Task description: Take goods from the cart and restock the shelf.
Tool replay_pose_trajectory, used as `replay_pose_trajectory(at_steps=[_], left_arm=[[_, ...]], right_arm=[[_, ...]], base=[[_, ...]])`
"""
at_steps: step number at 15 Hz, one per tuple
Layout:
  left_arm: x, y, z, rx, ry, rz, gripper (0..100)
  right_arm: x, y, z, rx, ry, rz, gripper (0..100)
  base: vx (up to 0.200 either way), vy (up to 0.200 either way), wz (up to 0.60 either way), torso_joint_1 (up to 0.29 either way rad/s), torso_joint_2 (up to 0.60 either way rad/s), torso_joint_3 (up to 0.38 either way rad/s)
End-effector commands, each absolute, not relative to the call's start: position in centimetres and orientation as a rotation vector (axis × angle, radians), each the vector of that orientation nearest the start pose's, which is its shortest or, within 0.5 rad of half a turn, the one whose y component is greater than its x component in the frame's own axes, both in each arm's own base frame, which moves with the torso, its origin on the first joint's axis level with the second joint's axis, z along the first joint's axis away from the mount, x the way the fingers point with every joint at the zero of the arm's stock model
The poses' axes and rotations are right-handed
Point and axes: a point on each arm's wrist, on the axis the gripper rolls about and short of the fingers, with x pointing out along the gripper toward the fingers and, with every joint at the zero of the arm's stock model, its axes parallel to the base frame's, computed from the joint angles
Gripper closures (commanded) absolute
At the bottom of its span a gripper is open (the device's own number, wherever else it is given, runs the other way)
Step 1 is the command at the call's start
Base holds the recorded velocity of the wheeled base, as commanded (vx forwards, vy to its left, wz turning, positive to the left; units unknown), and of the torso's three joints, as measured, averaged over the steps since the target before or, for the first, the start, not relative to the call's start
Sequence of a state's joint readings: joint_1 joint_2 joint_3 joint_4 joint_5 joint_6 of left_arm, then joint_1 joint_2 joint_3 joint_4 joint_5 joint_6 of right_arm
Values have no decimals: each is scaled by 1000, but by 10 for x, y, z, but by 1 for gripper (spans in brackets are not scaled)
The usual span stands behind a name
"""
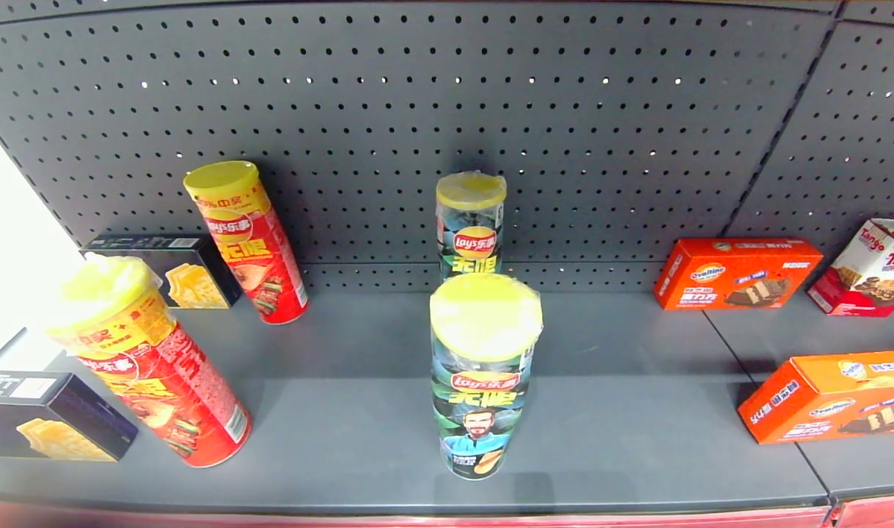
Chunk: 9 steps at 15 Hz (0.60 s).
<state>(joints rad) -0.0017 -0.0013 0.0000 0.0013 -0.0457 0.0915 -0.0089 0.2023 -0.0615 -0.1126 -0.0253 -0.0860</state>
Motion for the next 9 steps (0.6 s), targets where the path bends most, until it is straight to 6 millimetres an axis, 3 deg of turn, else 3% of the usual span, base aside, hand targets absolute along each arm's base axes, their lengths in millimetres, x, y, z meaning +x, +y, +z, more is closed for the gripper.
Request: replay_pose_trajectory(at_steps=[1,3,9], left_arm=[[-23,-1,75,95,-2,-48,0],[-23,-1,75,97,-2,-48,0],[-23,-1,75,87,1,-49,0]], right_arm=[[-23,-2,81,-1,-49,-101,0],[-23,1,75,-11,8,12,0],[-23,1,75,-6,3,12,0]], base=[[0,0,0,0,0,0],[0,0,0,0,0,0],[0,0,0,0,0,0]])
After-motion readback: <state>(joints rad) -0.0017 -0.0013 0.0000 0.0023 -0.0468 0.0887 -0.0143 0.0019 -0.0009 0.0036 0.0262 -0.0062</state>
